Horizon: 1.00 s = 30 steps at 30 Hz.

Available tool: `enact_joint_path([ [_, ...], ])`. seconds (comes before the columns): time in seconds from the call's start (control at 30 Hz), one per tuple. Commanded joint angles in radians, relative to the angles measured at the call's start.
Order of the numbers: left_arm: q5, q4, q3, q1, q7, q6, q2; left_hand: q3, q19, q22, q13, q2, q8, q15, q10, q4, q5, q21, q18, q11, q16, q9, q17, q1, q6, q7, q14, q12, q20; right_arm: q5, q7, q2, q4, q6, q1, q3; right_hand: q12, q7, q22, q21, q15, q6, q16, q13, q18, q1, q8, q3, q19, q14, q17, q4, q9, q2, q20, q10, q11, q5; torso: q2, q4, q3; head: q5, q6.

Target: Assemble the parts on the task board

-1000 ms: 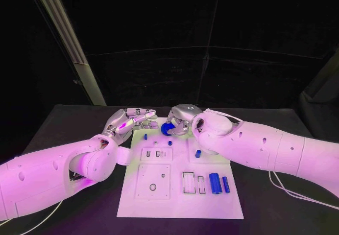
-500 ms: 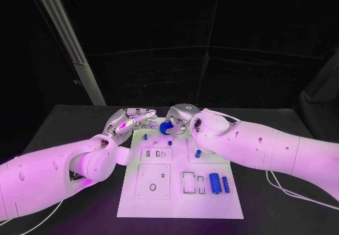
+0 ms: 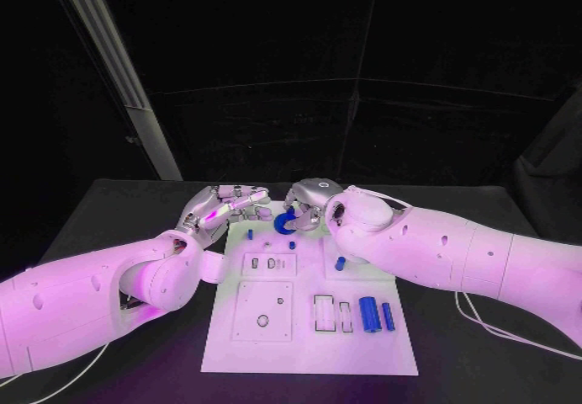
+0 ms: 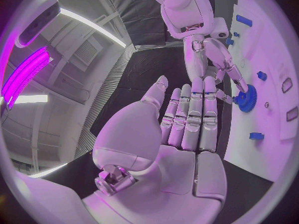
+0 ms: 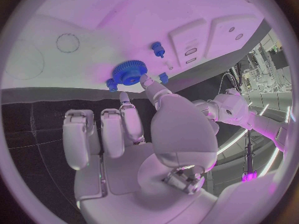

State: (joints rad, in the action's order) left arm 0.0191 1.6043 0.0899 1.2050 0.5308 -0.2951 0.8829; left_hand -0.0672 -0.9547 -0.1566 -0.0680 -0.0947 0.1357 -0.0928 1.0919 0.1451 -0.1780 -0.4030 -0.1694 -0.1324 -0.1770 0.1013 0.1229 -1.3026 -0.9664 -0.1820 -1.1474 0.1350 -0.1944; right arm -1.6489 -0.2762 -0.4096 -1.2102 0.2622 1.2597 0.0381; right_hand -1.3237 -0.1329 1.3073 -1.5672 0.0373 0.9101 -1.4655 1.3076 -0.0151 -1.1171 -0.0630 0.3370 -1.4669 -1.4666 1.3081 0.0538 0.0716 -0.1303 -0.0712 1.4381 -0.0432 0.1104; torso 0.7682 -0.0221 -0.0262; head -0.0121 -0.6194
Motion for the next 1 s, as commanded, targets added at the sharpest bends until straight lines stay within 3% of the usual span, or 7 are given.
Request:
enact_joint_path([
  [0.03,0.0,0.002,-0.001,0.002,0.004,0.01,-0.001,-0.002,0.003,0.001,0.0,-0.012,-0.005,-0.002,0.006,0.006,0.003,0.003,-0.012,-0.003,0.004,-0.002,0.002,0.002,-0.003,0.001,-0.001,-0.005,-0.006,-0.003,-0.001,-0.001,-0.003,-0.027,0.002,0.0,0.003,0.002,0.245,0.004,-0.006,-0.005,0.005,0.019,0.011,0.006,-0.002,-0.009,-0.093,-0.057,0.047,-0.01,-0.001,-0.005,-0.009,-0.005,-0.002,-0.009,0.0,0.0001,0.0002,0.0,-0.001],
  [0.13,0.0,0.002,-0.001,0.002,0.003,0.01,-0.001,-0.002,0.003,0.001,0.0,-0.012,-0.005,-0.002,0.006,0.006,0.003,0.003,-0.012,-0.003,0.004,-0.002,0.002,0.002,-0.003,0.001,-0.001,-0.005,-0.006,0.0,0.0,-0.006,-0.007,-0.019,0.002,0.0,0.002,0.003,0.245,0.004,-0.006,0.0,0.005,0.019,0.011,0.01,-0.003,-0.014,-0.093,-0.057,0.048,-0.022,-0.001,-0.003,-0.01,-0.004,-0.002,-0.011,0.0,0.0006,0.0005,0.0,-0.001],
  [0.27,0.0,0.001,-0.001,0.002,0.003,0.011,-0.001,-0.002,0.003,0.001,0.0,-0.012,-0.005,-0.002,0.006,0.006,0.003,0.003,-0.012,-0.003,0.004,-0.002,0.002,0.002,-0.003,0.001,-0.001,-0.005,-0.006,0.022,0.026,-0.031,-0.026,0.05,0.002,0.0,-0.009,0.005,0.253,0.001,-0.005,0.011,0.001,0.03,0.013,0.011,-0.006,-0.017,-0.098,-0.059,0.056,-0.036,-0.001,0.0,-0.009,0.003,0.0,0.001,-0.001,0.0006,0.0002,-0.001,0.0],
  [0.47,0.0,-0.001,-0.001,0.001,0.004,0.013,0.003,-0.002,0.003,0.002,0.0,-0.013,-0.007,-0.002,0.008,0.011,0.002,0.003,-0.012,-0.003,0.007,-0.002,0.002,0.002,-0.005,0.001,-0.002,-0.007,-0.006,0.161,0.169,-0.137,-0.096,0.158,0.002,0.0,-0.008,0.007,0.25,0.002,-0.003,0.02,0.004,0.029,0.012,-0.007,-0.005,-0.01,-0.096,-0.058,0.051,-0.035,-0.001,0.009,-0.007,0.004,0.002,0.018,-0.002,0.0038,0.0005,-0.002,0.003],
  [0.53,0.0,-0.002,-0.001,0.001,0.004,0.016,0.005,-0.002,0.002,0.002,0.0,-0.015,-0.007,-0.002,0.009,0.012,0.002,0.003,-0.012,-0.002,0.007,-0.002,0.003,0.001,-0.006,0.002,-0.003,-0.008,-0.006,0.252,0.241,-0.192,-0.125,0.155,0.002,0.0,-0.005,0.007,0.246,0.003,-0.002,0.024,0.006,0.027,0.011,-0.022,-0.005,-0.003,-0.094,-0.057,0.048,-0.026,-0.002,0.014,-0.006,0.002,0.003,0.019,-0.004,0.0057,0.0005,-0.001,0.004],
  [0.73,0.0,-0.007,-0.001,0.001,0.002,0.028,0.008,-0.003,-0.007,0.003,-0.002,-0.025,-0.009,0.005,0.03,0.024,0.001,-0.003,-0.014,0.004,0.007,-0.002,0.007,0.002,-0.019,0.006,-0.019,-0.009,-0.002,0.47,0.373,-0.336,-0.167,0.071,0.003,0.0,0.003,0.008,0.244,0.005,-0.001,0.035,0.008,0.021,0.01,-0.063,-0.004,0.009,-0.092,-0.056,0.048,0.013,-0.002,0.008,-0.005,-0.004,0.004,0.016,-0.007,0.0134,0.0025,-0.004,0.009],
  [1.0,0.0,-0.015,-0.001,0.001,-0.001,0.037,0.003,-0.004,-0.016,0.003,-0.002,-0.034,-0.011,0.01,0.05,0.034,-0.001,-0.008,-0.014,0.009,0.009,-0.002,0.01,0.005,-0.03,0.009,-0.032,-0.01,0.003,0.537,0.423,-0.429,-0.132,0.021,0.003,0.001,0.003,0.009,0.246,0.004,0.0,0.043,0.006,0.021,0.011,-0.077,-0.004,0.006,-0.094,-0.058,0.053,0.035,-0.002,-0.004,-0.004,-0.004,0.005,0.006,-0.004,0.0124,0.0049,-0.022,0.017],
])
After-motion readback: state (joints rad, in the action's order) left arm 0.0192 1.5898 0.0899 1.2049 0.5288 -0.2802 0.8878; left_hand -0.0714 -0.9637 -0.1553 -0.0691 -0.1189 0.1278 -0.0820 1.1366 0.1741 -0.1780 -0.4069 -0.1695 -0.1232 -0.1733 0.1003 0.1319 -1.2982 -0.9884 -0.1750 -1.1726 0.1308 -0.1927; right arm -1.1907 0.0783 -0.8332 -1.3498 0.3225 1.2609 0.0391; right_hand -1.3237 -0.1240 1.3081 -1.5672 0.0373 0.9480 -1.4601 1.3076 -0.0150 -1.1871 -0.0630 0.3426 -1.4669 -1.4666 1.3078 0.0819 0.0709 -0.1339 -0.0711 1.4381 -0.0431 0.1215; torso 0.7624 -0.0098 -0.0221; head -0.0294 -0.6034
